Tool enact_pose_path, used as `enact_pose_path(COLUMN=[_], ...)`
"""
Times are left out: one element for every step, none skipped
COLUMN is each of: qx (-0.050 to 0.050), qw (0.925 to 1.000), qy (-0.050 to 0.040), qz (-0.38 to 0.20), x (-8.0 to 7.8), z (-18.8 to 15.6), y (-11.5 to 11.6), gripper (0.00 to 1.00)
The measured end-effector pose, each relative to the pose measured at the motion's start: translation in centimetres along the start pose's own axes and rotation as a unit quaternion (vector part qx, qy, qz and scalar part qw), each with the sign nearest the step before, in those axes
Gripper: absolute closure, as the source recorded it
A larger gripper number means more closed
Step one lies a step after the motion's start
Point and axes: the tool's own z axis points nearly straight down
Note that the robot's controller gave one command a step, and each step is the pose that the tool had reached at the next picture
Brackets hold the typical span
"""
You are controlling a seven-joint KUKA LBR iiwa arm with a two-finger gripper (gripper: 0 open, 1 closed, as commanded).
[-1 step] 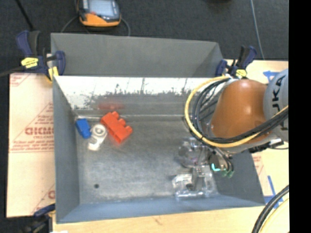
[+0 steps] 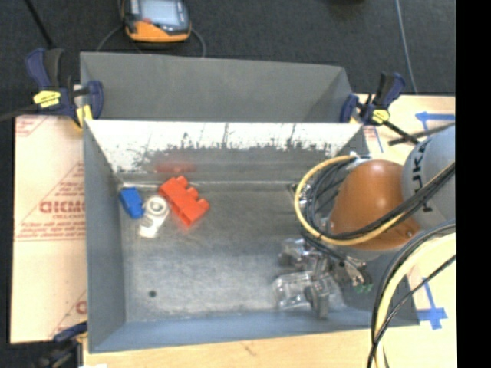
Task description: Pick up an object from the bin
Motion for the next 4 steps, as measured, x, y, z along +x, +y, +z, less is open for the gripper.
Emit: enact_pose_path(qx=[0.000, 0.005, 0.003, 0.001], qw=[1.0000, 0.9999, 1.0000, 1.0000], qy=[0.0070, -0.0088, -0.0059, -0.0038], qz=[-0.001, 0.007, 0.007, 0.007], x=[0.4, 1.3, 1.4, -1.6], z=[0.0, -12.2, -11.8, 0.9], y=[0.0, -0.9, -0.8, 1.4], gripper=[1.00, 1.00, 0.00, 0.00])
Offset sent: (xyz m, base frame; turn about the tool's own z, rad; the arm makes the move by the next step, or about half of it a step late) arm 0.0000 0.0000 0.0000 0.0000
